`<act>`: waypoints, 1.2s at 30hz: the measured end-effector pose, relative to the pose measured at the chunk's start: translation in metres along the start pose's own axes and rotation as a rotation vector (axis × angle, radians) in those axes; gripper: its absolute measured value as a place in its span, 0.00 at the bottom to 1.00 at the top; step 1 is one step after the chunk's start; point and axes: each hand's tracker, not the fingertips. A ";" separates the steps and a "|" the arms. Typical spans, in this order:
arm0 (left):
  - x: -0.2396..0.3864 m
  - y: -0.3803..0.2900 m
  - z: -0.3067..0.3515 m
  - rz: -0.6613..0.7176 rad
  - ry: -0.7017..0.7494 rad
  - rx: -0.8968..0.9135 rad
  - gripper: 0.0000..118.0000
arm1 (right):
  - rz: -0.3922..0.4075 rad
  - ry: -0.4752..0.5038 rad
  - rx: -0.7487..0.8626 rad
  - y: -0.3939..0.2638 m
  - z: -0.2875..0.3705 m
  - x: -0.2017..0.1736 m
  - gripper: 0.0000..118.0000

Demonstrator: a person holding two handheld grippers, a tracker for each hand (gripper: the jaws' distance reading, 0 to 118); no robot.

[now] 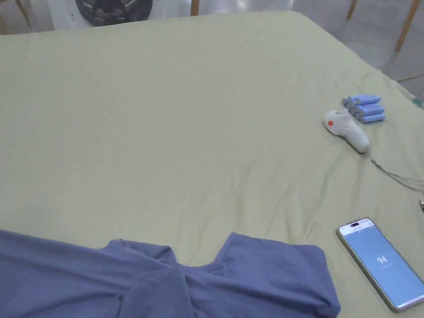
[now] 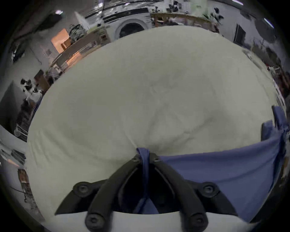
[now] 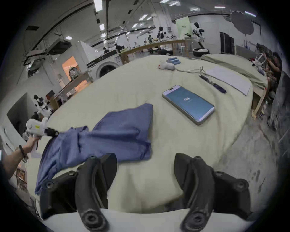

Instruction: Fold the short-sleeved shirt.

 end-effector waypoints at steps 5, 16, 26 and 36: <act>-0.009 -0.003 0.001 0.109 -0.058 -0.003 0.01 | -0.176 0.070 -0.046 0.004 -0.047 0.015 0.14; -0.044 -0.041 0.130 0.266 -0.161 0.417 0.00 | -0.097 0.262 0.152 0.051 0.001 -0.004 0.01; -0.103 -0.117 0.385 0.342 -0.026 0.903 0.00 | 0.162 0.406 0.357 0.185 0.041 -0.083 0.01; -0.133 -0.124 0.496 0.296 0.117 1.104 0.00 | 0.341 0.473 0.623 0.335 0.100 -0.189 0.01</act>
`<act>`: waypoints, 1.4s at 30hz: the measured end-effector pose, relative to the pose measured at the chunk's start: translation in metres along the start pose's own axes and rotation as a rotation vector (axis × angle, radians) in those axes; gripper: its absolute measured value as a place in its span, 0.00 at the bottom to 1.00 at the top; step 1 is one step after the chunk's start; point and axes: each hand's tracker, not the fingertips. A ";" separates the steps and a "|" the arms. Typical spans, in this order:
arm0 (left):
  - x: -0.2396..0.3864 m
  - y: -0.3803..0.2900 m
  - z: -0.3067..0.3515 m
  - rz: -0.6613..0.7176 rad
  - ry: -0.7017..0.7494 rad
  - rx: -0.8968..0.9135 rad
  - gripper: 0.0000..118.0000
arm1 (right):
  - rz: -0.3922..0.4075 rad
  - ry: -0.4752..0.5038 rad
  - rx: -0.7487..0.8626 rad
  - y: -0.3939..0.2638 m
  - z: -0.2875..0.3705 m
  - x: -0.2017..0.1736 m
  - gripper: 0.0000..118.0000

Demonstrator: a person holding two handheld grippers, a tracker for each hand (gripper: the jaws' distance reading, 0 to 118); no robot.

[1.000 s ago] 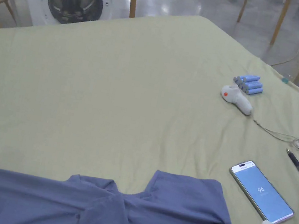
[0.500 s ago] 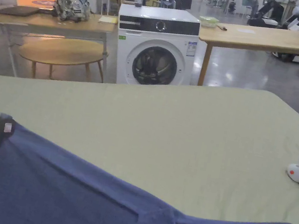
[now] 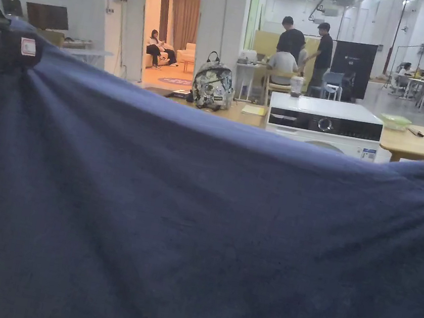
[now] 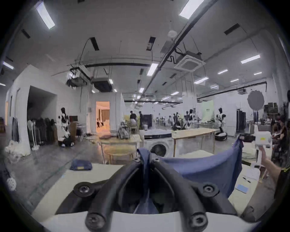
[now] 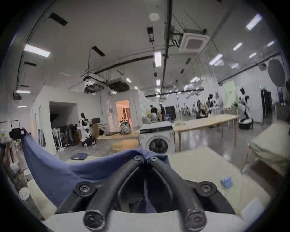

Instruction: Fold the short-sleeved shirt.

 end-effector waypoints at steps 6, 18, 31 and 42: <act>-0.017 0.030 -0.023 -0.003 0.023 0.038 0.00 | 0.063 0.034 0.056 0.082 -0.043 -0.021 0.01; -0.024 0.083 -0.130 0.095 0.085 0.028 0.00 | 0.106 -0.110 -0.021 0.176 -0.156 -0.038 0.01; -0.035 0.074 -0.196 0.076 0.147 -0.003 0.00 | 0.062 -0.106 -0.043 0.202 -0.205 -0.052 0.01; -0.053 -0.034 -0.229 0.101 0.125 -0.199 0.00 | 0.092 -0.121 -0.176 0.107 -0.225 -0.042 0.01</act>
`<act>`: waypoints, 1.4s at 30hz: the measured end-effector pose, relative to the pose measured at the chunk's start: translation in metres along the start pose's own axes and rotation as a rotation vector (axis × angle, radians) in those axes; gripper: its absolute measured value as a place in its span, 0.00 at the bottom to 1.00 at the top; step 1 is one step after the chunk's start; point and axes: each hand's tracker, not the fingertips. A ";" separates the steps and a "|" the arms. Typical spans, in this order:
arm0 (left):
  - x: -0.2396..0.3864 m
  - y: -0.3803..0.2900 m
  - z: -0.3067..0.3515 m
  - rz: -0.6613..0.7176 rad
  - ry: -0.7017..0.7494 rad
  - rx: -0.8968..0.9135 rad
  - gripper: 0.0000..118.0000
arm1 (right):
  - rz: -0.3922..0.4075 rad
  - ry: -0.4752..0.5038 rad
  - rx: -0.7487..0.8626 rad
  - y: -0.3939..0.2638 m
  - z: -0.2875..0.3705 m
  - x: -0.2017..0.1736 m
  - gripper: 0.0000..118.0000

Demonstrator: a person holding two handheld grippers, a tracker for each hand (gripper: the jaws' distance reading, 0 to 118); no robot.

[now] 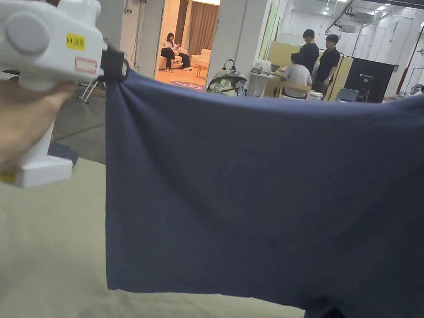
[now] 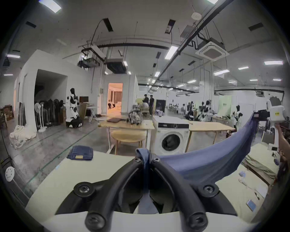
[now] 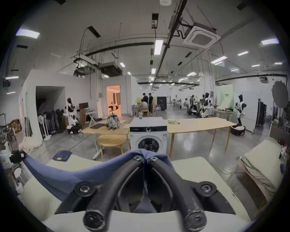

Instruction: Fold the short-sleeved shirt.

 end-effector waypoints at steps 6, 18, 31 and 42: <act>-0.009 -0.049 -0.004 0.011 -0.009 -0.063 0.00 | -0.006 0.026 -0.083 -0.051 -0.002 0.016 0.01; 0.004 -0.173 0.134 0.036 -0.127 -0.032 0.00 | -0.082 0.155 -0.096 -0.201 0.142 0.064 0.01; 0.045 -0.405 0.307 0.273 0.045 -0.267 0.00 | -0.420 -0.004 -0.408 -0.474 0.320 0.101 0.01; 0.026 -0.432 0.291 0.137 0.182 -0.454 0.51 | -0.224 -0.083 -0.527 -0.533 0.324 0.078 0.53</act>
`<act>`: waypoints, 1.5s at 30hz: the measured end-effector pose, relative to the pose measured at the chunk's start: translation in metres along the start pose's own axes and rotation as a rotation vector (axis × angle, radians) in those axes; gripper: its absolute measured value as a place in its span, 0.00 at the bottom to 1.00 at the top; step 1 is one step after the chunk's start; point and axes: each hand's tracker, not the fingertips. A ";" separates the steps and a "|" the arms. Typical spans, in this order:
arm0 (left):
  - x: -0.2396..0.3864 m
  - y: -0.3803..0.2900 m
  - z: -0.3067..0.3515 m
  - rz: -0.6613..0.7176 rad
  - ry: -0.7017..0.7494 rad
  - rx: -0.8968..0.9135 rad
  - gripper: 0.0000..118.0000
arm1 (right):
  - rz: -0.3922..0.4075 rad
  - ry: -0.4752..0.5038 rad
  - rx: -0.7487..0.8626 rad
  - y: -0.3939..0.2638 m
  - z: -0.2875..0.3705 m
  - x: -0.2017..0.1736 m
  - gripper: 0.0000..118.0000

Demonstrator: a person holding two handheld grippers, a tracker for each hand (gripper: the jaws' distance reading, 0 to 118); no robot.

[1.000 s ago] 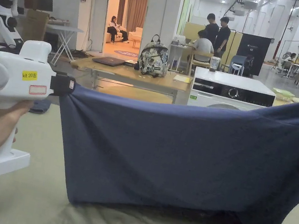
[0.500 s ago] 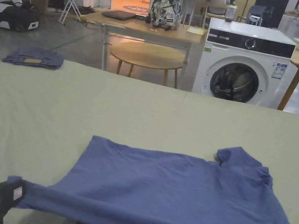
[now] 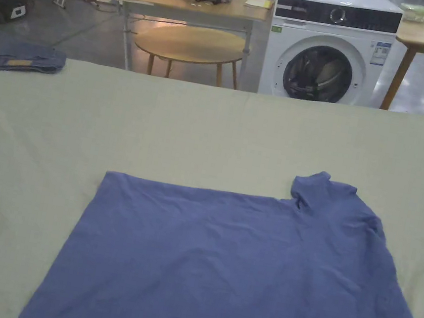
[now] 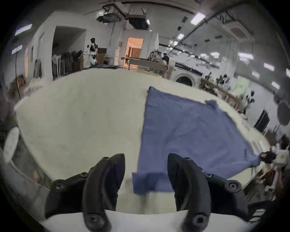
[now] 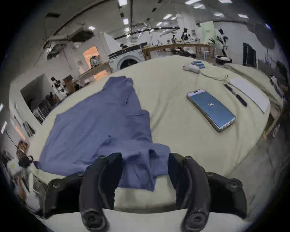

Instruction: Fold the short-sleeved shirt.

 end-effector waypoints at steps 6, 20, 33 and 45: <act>0.020 0.033 0.049 -0.083 -0.029 0.167 0.51 | 0.211 -0.062 0.114 0.016 0.051 -0.036 0.53; 0.106 0.100 0.121 -0.219 -0.257 0.533 0.00 | 0.285 0.205 0.361 0.069 0.052 -0.136 0.00; -0.001 0.046 0.039 0.027 -0.109 0.036 0.42 | 0.215 0.237 0.242 0.052 0.035 -0.115 0.00; -0.002 -0.011 -0.035 0.009 -0.062 -0.223 0.02 | 0.192 0.138 0.198 0.044 0.038 -0.084 0.00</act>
